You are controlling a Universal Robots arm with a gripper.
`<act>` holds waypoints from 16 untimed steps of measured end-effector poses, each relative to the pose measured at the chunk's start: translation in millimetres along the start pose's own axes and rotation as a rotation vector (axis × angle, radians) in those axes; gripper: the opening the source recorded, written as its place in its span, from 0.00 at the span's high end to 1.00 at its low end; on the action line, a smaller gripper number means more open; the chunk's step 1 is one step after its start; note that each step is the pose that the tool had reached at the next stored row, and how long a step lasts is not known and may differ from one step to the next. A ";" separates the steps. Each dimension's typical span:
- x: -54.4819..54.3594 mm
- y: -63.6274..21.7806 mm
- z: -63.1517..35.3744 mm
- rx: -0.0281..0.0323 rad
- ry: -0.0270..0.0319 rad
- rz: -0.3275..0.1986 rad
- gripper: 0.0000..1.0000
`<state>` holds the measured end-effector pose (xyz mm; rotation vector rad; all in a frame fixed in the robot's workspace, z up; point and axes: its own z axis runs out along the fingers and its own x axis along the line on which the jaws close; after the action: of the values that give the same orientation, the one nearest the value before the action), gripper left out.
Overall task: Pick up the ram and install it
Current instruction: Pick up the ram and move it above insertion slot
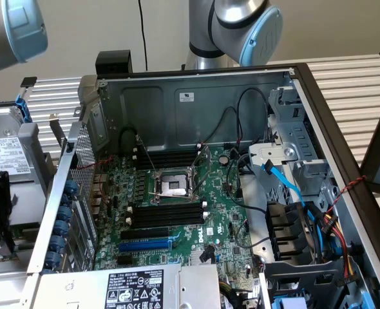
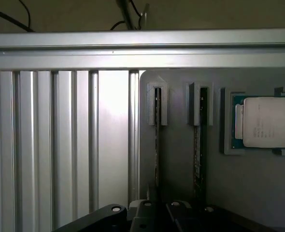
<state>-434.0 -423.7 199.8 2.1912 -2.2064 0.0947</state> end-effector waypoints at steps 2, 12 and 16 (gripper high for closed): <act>0.0 0.1 0.1 0.0000 -0.0001 0.000 0.87; 0.0 0.1 0.4 0.0000 0.0003 0.000 0.88; 0.0 0.1 0.4 0.0000 0.0003 0.000 0.88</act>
<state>-434.1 -423.7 199.4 2.1910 -2.2062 0.0951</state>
